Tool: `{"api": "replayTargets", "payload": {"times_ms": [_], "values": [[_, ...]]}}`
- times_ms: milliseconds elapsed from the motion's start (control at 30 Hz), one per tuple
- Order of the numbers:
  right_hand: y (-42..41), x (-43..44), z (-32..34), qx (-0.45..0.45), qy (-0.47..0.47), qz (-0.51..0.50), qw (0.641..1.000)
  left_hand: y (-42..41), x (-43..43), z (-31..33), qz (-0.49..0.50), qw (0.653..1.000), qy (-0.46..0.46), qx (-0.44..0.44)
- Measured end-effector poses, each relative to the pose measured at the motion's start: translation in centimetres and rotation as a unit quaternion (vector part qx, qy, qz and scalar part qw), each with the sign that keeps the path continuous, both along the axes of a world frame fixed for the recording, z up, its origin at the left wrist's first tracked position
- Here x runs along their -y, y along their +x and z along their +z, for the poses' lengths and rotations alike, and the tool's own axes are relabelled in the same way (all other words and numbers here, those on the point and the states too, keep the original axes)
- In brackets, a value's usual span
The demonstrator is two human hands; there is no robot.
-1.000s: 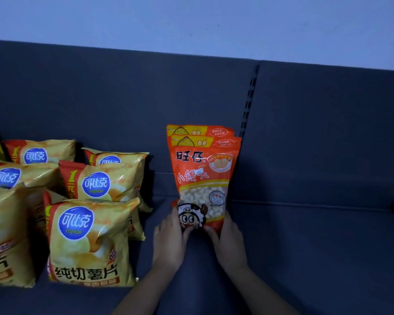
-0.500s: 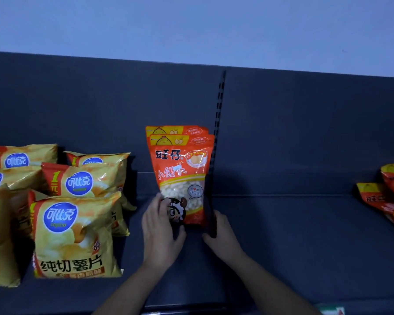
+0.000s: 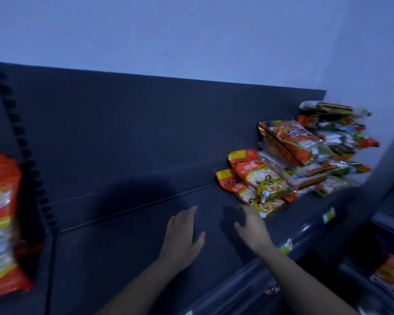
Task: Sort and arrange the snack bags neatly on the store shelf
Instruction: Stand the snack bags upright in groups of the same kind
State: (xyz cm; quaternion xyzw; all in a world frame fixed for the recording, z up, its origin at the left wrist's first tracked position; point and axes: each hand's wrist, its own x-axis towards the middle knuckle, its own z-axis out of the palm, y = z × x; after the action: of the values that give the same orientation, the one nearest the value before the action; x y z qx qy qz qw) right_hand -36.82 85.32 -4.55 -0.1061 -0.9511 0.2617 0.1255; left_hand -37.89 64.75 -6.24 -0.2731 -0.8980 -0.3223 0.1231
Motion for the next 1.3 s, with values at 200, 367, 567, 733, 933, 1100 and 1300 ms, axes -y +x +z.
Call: {"api": "replayTargets", "payload": {"times_ms": [200,367,567,733,933,1100,1300], "values": [[-2.3,-12.7,0.6,-0.018,-0.026,-0.103,0.994,-3.8,-12.3,1.0,-0.041,0.991,0.037,0.121],[-5.2,-18.0,0.6,-0.031,-0.045,-0.079,0.995,-7.0,-19.6,1.7,-0.052,0.98,0.048,0.187],[-8.7,-19.4,0.1,-0.015,-0.075,-0.074,0.994,-10.4,-24.7,0.2,-0.007,0.964,0.084,0.251],[-10.4,-19.1,0.1,0.061,0.02,-0.072,0.995,-11.6,-26.0,0.1,0.045,0.951,0.143,0.27],[-11.1,-18.7,1.1,0.13,-0.021,0.001,0.991,-12.5,-24.0,-0.1,0.019,0.899,0.234,0.369],[-11.2,-16.2,1.8,0.181,-0.18,0.045,0.966,-12.2,-21.1,0.1,-0.007,0.916,0.19,0.353],[-9.0,-10.5,1.4,0.156,-0.279,0.081,0.944,-9.8,-14.7,1.2,-0.018,0.946,0.138,0.294]]}}
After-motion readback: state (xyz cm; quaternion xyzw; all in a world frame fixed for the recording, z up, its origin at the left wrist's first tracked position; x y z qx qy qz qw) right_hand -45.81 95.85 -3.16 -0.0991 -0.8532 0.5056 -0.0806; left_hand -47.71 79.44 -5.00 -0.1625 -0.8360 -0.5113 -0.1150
